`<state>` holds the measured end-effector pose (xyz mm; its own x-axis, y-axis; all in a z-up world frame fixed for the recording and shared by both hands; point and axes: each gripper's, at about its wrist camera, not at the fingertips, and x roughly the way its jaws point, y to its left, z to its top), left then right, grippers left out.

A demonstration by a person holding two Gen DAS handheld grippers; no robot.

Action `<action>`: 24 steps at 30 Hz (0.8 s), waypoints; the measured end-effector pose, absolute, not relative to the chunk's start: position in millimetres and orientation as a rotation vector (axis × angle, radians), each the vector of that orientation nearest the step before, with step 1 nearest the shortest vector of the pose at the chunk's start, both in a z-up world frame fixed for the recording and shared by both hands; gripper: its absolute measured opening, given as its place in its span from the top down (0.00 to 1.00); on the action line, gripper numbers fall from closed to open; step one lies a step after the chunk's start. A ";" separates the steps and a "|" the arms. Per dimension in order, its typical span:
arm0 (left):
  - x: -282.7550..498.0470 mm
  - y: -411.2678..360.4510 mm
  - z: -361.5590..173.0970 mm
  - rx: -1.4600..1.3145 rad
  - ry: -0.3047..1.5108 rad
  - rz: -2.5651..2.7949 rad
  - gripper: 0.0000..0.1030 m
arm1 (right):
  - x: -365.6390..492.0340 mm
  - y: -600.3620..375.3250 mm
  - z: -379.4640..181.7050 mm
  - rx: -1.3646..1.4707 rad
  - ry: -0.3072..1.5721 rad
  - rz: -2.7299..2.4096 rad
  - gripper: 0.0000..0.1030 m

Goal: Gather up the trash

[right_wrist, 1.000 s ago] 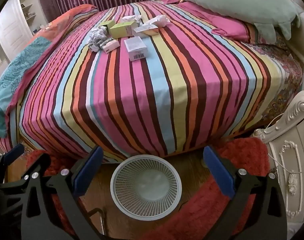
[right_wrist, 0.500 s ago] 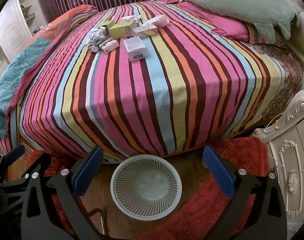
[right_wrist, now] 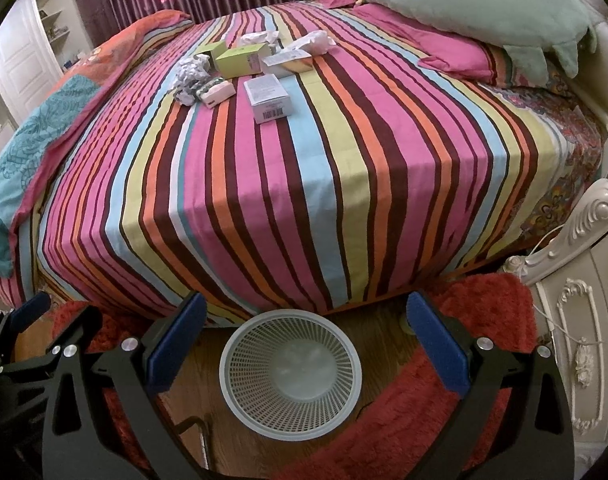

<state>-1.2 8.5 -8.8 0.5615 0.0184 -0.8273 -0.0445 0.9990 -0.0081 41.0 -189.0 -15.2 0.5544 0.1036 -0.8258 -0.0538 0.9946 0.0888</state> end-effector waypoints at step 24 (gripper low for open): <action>-0.9 4.8 -8.2 -0.036 0.980 0.040 0.06 | 40.0 -189.2 -9.1 0.055 0.968 0.080 0.07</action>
